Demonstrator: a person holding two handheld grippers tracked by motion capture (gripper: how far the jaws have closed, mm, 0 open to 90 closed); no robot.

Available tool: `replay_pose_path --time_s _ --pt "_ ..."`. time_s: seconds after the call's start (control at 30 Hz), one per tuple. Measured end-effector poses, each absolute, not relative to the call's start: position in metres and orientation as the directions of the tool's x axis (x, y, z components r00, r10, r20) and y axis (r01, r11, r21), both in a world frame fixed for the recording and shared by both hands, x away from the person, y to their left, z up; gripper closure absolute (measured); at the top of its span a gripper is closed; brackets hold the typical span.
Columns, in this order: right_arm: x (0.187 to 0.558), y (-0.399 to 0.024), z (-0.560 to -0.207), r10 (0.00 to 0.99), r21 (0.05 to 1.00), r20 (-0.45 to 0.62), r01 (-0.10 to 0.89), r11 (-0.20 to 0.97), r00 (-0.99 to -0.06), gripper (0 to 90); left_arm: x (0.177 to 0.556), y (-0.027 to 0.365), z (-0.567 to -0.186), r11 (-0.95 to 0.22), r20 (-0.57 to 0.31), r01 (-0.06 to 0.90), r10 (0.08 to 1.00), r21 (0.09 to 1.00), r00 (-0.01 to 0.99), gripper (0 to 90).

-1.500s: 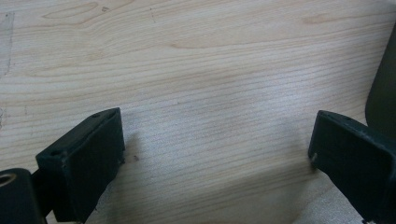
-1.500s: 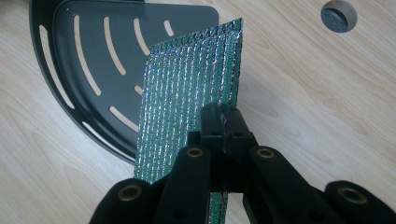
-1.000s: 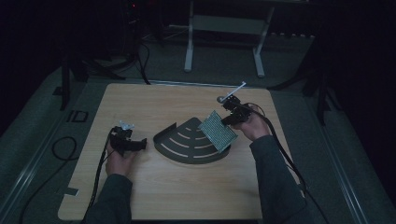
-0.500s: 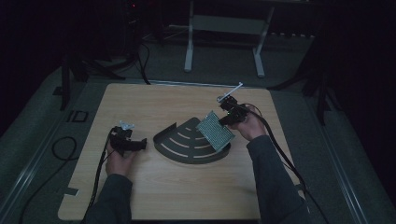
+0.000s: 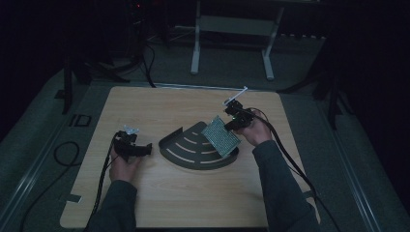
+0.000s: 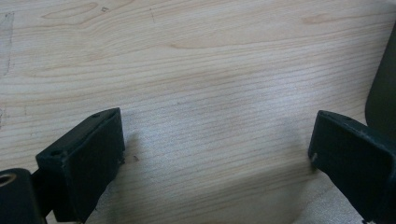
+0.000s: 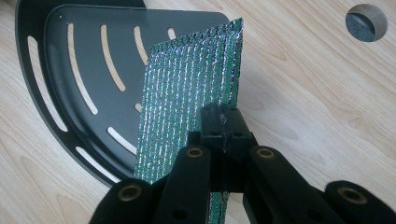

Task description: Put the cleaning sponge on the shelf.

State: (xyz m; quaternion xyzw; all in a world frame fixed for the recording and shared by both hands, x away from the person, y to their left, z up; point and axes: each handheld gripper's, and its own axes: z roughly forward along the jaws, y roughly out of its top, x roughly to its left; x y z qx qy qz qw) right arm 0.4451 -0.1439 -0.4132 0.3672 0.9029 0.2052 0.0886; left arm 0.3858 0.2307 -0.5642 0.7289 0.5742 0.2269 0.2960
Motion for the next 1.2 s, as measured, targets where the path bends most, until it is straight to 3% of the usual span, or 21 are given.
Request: replay_pose_path --time_s 1.2 --pt "0.440 -0.127 -0.437 0.686 0.376 -0.070 0.618 0.691 -0.724 89.7 0.386 0.231 -0.564 -0.165 -0.010 0.703 0.971 0.692 0.239 4.1"
